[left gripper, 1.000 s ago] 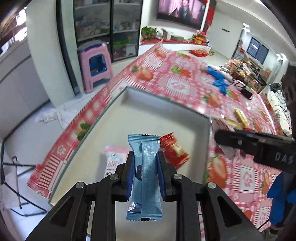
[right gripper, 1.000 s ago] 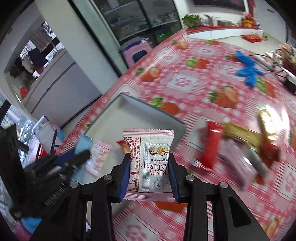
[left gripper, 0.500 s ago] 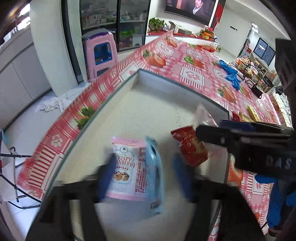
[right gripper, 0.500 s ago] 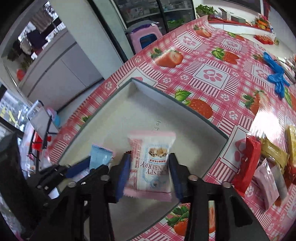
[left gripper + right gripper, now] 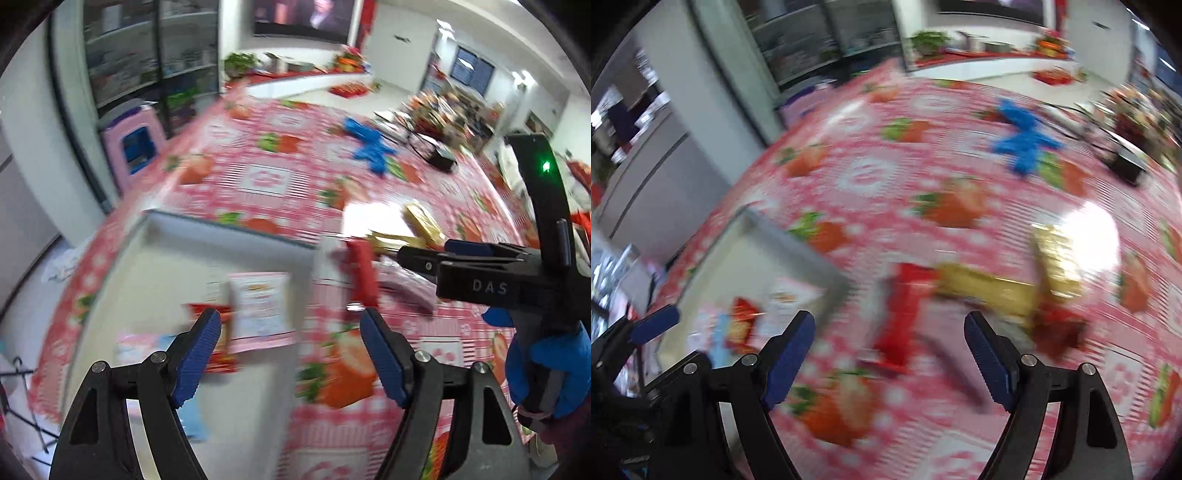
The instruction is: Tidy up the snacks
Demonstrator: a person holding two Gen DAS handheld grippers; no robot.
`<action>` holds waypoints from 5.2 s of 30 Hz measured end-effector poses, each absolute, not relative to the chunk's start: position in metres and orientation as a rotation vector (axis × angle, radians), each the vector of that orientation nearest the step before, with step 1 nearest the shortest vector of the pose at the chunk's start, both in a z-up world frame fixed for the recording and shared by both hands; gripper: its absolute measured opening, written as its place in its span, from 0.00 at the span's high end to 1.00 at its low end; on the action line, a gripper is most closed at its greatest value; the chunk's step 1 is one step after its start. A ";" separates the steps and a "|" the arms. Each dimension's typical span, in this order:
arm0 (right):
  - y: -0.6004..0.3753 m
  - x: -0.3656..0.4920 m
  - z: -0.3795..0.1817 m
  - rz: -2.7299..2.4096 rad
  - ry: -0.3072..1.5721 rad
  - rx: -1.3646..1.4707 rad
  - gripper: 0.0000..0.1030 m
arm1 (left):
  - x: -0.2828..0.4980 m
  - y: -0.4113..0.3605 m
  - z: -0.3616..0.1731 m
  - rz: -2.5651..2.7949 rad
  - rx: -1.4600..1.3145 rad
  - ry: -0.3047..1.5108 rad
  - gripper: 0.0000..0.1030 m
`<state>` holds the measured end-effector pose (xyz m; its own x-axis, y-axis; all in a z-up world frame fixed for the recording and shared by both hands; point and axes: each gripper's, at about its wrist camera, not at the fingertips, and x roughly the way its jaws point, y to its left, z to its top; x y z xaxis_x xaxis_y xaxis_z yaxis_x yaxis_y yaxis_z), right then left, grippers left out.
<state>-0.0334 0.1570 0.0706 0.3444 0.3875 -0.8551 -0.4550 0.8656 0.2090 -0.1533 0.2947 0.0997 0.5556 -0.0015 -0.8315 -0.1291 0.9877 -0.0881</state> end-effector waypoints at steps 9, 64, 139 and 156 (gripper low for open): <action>0.069 -0.022 0.025 0.384 1.144 -0.117 0.18 | -0.090 0.231 0.046 0.113 -0.055 1.068 0.22; -0.040 -0.144 -0.009 0.155 0.961 -0.050 0.00 | -0.162 0.176 -0.001 0.089 -0.042 0.945 0.00; -0.039 -0.145 -0.010 0.148 0.947 -0.044 0.00 | -0.164 0.175 0.000 0.093 -0.041 0.933 0.00; -0.039 -0.145 -0.010 0.149 0.947 -0.044 0.00 | -0.164 0.176 0.000 0.093 -0.042 0.933 0.00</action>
